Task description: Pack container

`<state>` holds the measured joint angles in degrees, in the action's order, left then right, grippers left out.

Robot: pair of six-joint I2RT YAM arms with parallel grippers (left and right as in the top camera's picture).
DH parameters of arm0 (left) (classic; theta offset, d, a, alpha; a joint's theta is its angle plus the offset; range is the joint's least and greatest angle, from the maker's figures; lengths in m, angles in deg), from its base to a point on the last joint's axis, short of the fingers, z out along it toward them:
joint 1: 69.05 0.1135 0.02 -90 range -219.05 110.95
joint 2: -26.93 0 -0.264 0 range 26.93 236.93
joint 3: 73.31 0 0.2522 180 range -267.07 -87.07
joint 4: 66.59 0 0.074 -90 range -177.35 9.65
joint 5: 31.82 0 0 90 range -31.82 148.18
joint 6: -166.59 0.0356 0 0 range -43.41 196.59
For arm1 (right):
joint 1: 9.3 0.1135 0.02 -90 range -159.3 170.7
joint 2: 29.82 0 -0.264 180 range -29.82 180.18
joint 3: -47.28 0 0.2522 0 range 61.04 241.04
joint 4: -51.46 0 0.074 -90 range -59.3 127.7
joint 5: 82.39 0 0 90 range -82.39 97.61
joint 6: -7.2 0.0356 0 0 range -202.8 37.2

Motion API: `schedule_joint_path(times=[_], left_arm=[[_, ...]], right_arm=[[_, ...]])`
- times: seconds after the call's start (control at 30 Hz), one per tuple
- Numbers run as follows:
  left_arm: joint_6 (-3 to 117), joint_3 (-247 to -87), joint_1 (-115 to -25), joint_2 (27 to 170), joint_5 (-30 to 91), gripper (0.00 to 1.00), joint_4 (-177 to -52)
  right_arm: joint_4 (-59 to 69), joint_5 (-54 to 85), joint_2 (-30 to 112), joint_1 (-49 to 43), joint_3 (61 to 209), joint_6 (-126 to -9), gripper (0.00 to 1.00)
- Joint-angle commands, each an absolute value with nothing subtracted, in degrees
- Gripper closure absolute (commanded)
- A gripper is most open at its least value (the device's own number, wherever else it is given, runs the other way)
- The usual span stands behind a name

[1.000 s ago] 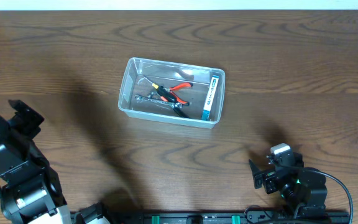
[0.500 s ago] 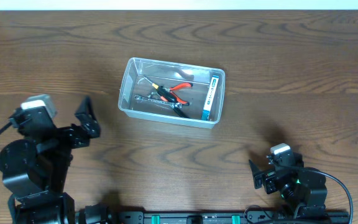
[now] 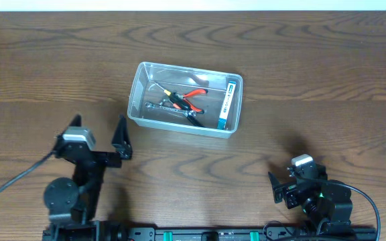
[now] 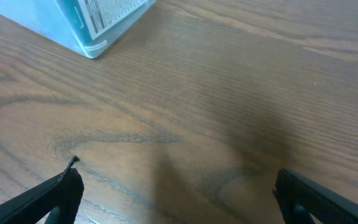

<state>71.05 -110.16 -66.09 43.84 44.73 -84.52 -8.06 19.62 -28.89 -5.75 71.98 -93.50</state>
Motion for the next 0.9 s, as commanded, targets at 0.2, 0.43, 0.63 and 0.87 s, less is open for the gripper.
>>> schedule_joint_path(times=[0.2,0.43,0.63,0.87], left_arm=[[71.83,-97.84,-68.34,36.93,47.35,0.02,-84.08],[71.81,-93.07,-68.6,30.46,47.33,0.02,-84.12],[71.81,-90.93,-68.6,27.19,47.33,0.02,-84.56],[71.81,-90.16,-68.6,27.03,47.33,0.02,-85.5]], right_arm=[[-8.13,19.89,-29.5,-5.97,71.52,-92.69,0.01],[-8.13,19.89,-29.5,-5.97,71.52,-92.69,0.01],[-8.13,19.89,-29.5,-5.97,71.52,-92.69,0.01],[-8.13,19.89,-29.5,-5.97,71.52,-92.69,0.01]])
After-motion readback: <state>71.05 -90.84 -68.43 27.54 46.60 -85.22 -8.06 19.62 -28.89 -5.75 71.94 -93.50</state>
